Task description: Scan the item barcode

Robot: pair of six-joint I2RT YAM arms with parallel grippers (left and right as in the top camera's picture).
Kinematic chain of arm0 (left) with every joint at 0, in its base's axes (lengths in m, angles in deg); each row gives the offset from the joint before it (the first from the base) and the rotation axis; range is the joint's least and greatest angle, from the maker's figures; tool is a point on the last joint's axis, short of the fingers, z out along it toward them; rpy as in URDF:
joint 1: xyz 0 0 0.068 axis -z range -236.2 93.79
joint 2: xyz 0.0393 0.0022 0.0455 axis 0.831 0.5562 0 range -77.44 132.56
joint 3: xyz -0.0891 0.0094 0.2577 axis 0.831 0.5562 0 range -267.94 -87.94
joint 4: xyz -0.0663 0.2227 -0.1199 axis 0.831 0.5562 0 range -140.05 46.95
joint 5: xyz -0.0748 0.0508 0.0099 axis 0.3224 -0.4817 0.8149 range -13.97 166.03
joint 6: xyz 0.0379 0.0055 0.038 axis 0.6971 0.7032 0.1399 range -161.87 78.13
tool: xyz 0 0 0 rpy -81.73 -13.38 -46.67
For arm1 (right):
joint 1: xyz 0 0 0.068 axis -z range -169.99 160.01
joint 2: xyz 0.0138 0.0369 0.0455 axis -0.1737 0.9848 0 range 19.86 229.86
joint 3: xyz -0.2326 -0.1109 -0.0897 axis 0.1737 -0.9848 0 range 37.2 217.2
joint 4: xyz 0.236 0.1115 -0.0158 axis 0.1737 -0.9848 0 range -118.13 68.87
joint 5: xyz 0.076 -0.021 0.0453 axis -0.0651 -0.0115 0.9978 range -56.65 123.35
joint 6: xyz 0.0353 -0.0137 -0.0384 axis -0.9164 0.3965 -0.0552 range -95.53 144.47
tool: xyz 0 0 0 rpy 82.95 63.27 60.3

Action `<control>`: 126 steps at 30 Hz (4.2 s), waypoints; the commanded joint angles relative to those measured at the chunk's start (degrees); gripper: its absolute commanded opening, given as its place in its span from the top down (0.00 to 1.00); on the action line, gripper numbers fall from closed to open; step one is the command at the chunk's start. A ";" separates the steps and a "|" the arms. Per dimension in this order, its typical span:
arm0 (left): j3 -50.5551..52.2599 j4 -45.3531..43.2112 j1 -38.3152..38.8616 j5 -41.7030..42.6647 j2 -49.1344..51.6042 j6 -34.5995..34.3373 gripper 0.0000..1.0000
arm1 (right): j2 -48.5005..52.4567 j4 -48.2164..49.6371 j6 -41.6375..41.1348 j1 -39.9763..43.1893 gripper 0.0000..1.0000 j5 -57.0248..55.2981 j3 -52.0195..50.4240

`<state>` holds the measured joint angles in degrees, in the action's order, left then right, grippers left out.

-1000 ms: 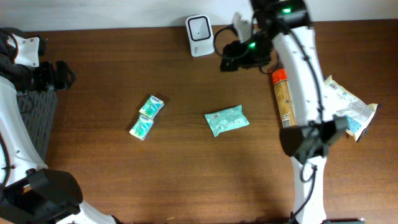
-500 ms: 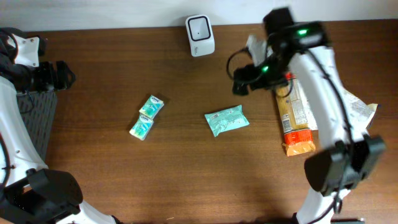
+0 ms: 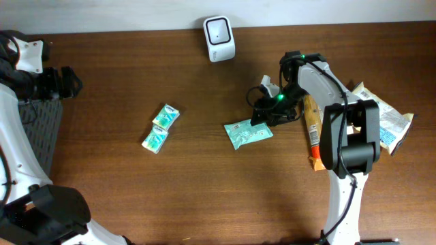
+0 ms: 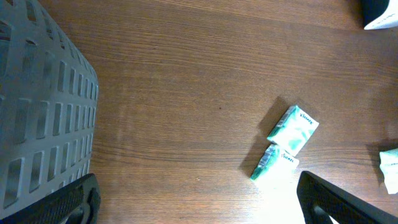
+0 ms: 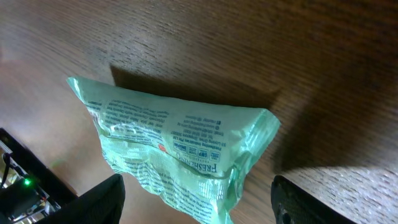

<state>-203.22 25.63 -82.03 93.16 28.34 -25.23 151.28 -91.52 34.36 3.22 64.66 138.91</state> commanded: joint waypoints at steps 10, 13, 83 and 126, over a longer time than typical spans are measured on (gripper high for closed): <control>0.02 0.04 -0.11 0.00 0.39 -0.55 0.01 | 4.07 9.79 0.15 -0.26 0.93 2.58 -13.44; 0.00 0.02 -0.11 0.00 0.39 -0.57 0.01 | 4.04 9.77 0.17 -0.26 0.96 3.54 -12.85; 0.00 0.04 -0.11 0.00 0.39 -0.57 0.01 | -4.46 72.19 39.82 -19.47 0.96 -53.77 11.67; 0.02 0.04 -0.11 0.00 0.39 -0.55 0.01 | -29.33 12.61 -29.64 -4.11 0.01 -18.58 -1.07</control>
<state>-203.18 25.74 -82.03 93.16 28.45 -25.23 122.91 -81.18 3.93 9.80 42.97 136.47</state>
